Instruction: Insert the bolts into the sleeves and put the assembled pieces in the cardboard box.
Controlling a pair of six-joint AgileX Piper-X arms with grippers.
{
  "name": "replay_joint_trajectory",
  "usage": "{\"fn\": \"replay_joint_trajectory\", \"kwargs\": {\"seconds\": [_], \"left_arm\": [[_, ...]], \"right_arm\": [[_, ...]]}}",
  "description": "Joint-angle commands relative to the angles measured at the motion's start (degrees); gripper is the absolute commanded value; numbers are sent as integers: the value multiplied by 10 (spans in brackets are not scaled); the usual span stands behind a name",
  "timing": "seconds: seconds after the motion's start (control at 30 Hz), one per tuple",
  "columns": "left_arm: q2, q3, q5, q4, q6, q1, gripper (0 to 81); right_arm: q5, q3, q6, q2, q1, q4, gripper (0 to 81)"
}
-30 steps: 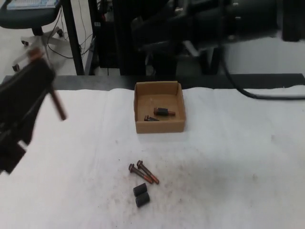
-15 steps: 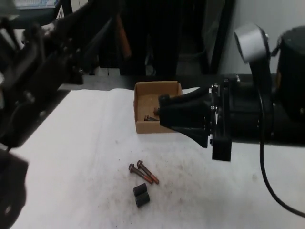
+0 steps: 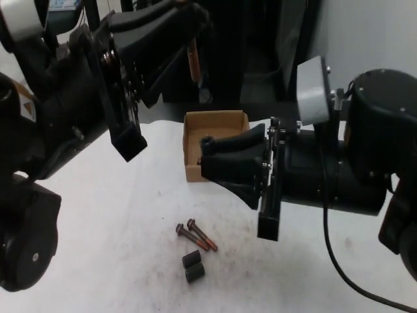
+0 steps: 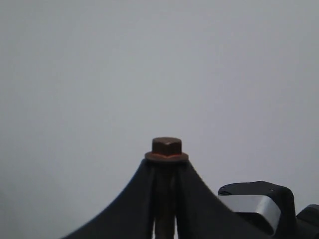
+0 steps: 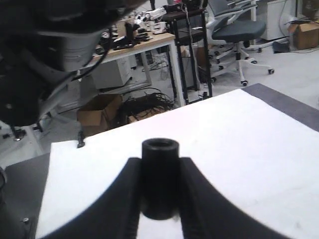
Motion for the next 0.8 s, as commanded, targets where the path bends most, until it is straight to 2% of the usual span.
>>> {"fn": "replay_joint_trajectory", "kwargs": {"seconds": [0.0,0.17,0.3,0.53,0.77], "left_arm": [[-1,-8,2,-8,7,-3,3],[-1,-8,2,-8,5,-3,3],[-1,-8,4,-6,5,-3,3],[-1,-8,23,11,5,-3,3],[-1,-8,21,11,5,-3,3]], "right_arm": [[33,1,-9,3,1,-41,8],[41,1,-5,3,1,-127,8],[41,-3,31,3,1,-169,8],[40,-22,34,3,1,-162,8],[36,-28,32,3,1,-93,8]]}}
